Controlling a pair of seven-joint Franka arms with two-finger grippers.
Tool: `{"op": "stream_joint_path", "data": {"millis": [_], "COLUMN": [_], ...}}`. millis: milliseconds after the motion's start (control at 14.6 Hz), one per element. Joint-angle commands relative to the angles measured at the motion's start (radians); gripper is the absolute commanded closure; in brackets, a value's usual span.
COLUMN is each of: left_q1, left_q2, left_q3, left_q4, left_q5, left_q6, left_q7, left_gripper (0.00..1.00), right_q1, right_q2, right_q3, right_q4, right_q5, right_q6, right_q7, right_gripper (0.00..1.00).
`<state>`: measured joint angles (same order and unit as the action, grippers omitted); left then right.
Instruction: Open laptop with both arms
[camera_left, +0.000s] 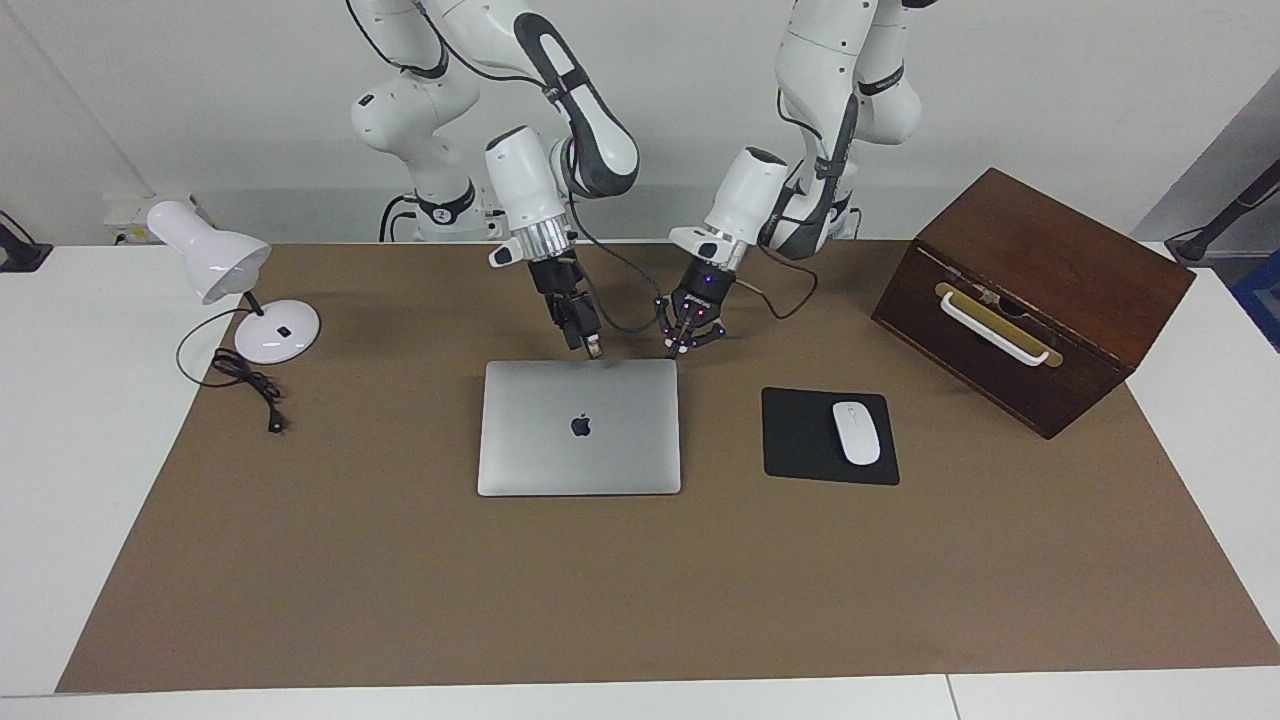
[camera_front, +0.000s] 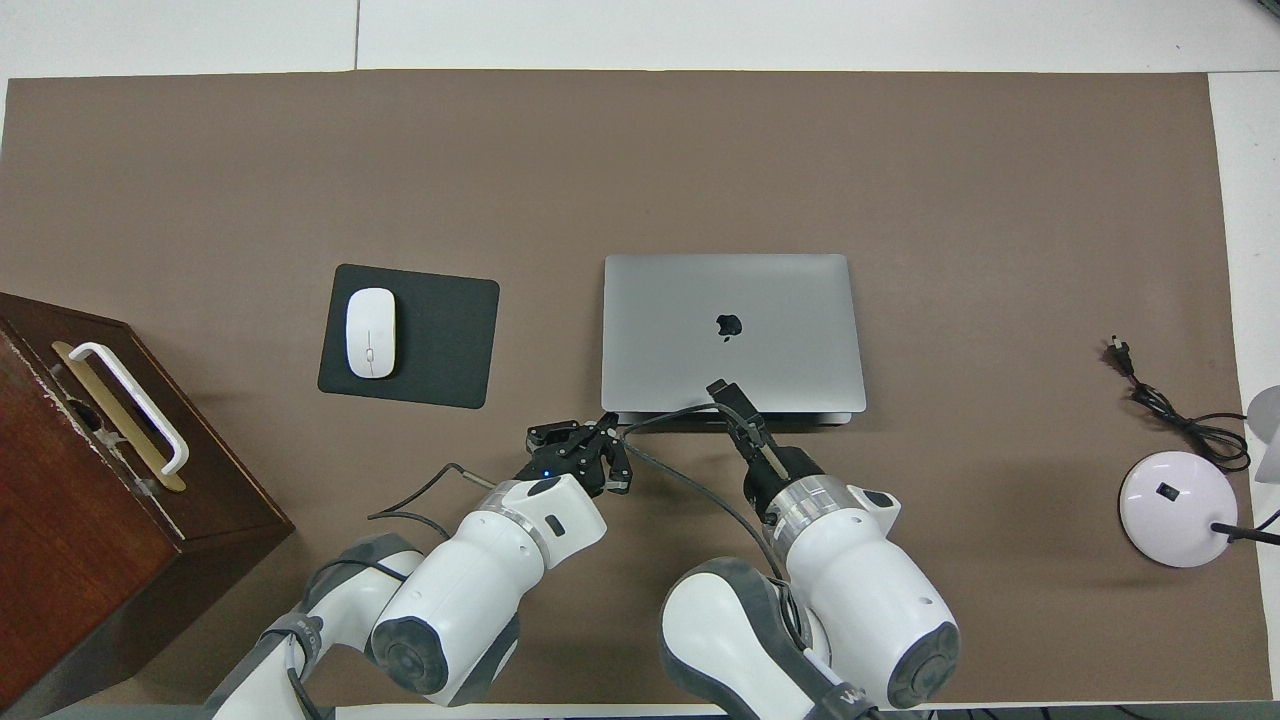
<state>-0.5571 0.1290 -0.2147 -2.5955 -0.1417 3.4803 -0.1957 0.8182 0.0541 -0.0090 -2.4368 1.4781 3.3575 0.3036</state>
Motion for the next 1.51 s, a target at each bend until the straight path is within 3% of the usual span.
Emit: {"op": "stream_joint_path", "data": {"millis": [0, 1437], "left_q1": [0.005, 0.049], "left_q2": [0.04, 0.158], "left_q3": [0.003, 0.003], "left_q4": [0.029, 0.103], "left_q5": [-0.006, 0.004], "left_q6": [0.022, 0.022], "left_q7": [0.022, 0.102], "left_gripper": [1.0, 1.0], "right_q1": [-0.007, -0.008], "right_q2": [0.01, 0.015], "right_q3": [-0.002, -0.003], "right_q4": [0.019, 0.028], "right_q5": [0.033, 0.033], "right_q6": [-0.001, 0.0], "right_q7": [-0.05, -0.052], "right_gripper": [0.0, 0.0]}}
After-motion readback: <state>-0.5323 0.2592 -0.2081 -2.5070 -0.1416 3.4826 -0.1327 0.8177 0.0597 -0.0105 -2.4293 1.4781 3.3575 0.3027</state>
